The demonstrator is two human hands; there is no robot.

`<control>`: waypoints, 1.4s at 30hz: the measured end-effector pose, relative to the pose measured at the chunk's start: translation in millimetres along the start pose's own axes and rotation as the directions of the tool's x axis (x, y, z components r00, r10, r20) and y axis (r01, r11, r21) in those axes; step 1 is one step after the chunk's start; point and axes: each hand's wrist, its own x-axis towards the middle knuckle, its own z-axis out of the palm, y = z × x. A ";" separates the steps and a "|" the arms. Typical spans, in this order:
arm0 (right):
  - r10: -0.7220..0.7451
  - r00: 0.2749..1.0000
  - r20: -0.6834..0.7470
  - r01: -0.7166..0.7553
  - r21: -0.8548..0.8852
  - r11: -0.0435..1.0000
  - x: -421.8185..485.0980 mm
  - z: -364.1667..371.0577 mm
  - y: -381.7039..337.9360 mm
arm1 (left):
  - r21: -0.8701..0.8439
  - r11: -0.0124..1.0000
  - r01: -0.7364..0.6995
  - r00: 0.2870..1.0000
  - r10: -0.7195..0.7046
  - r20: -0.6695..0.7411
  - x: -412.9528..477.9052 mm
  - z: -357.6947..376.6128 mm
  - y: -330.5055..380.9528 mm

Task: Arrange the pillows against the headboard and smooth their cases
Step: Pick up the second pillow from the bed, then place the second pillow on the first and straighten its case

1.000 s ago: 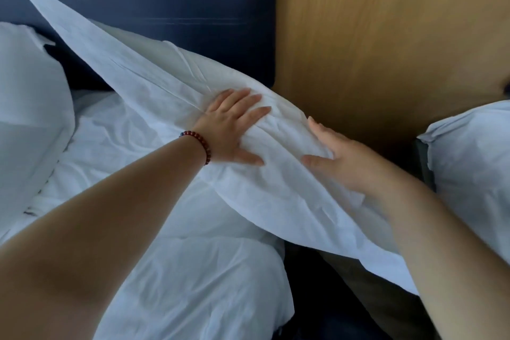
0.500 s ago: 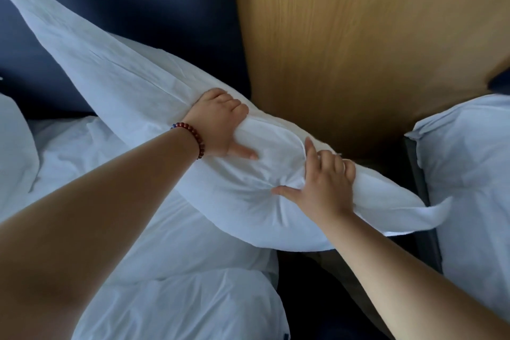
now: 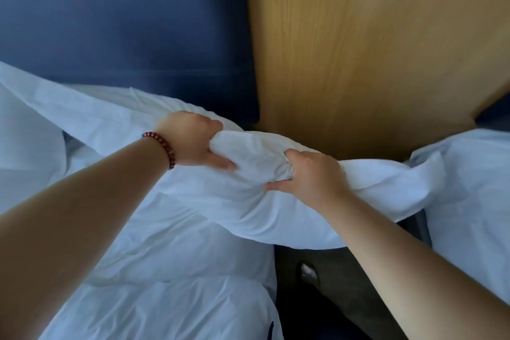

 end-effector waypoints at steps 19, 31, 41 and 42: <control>-0.416 0.844 0.337 0.374 0.185 0.909 117.3 -80.4 -234.4 | -0.636 0.506 0.583 0.759 -0.619 0.203 -246.5 -26.1 -107.5; -0.283 0.958 -0.045 0.286 0.122 0.950 147.8 138.3 -240.4 | -0.347 0.527 0.776 0.569 -0.822 0.026 -190.0 126.2 -100.7; -0.404 0.914 0.034 0.404 0.012 0.915 176.2 237.2 -245.5 | -0.416 0.501 0.759 0.555 -0.832 0.010 -147.9 225.2 -155.5; -0.400 0.916 0.036 0.401 -0.004 0.916 183.7 247.1 -247.7 | -0.413 0.496 0.764 0.553 -0.833 0.021 -142.7 232.1 -164.6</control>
